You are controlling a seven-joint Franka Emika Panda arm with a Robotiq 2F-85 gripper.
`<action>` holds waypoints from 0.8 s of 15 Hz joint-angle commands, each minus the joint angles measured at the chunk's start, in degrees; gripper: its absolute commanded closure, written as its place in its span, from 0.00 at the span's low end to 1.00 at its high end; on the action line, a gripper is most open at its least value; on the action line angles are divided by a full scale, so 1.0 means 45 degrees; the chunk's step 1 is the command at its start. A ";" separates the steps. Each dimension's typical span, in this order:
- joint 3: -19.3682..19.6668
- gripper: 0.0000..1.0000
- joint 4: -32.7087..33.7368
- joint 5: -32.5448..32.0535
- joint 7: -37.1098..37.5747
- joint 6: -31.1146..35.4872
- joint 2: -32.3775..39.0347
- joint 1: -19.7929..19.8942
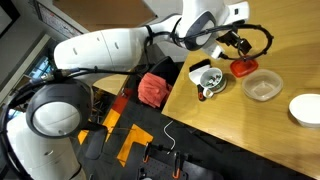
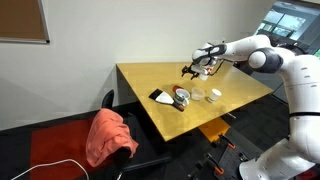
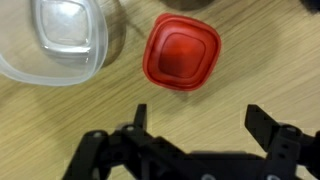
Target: Open the Tupperware, pour the sweets into it, then close the kid
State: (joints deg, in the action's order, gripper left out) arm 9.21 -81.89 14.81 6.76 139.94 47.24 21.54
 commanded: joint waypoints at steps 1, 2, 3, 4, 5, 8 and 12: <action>-0.0466 0.00 -0.2032 -0.0268 -0.2176 -0.0746 -0.2141 0.0383; -0.0525 0.00 -0.2420 -0.0336 -0.2906 -0.1065 -0.2551 0.0483; -0.0515 0.00 -0.2772 -0.0436 -0.3544 -0.1376 -0.2928 0.0525; -0.0574 0.00 -0.3102 -0.0450 -0.4245 -0.1715 -0.3278 0.0644; -0.0583 0.00 -0.3388 -0.0515 -0.4931 -0.2096 -0.3591 0.0732; -0.0470 0.00 -0.4083 -0.0893 -0.6634 -0.3171 -0.4217 0.0740; -0.0314 0.00 -0.3714 -0.1189 -0.6724 -0.3179 -0.3764 0.0662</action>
State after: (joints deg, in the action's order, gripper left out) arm 7.93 -98.83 9.56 -23.56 125.81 30.22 24.36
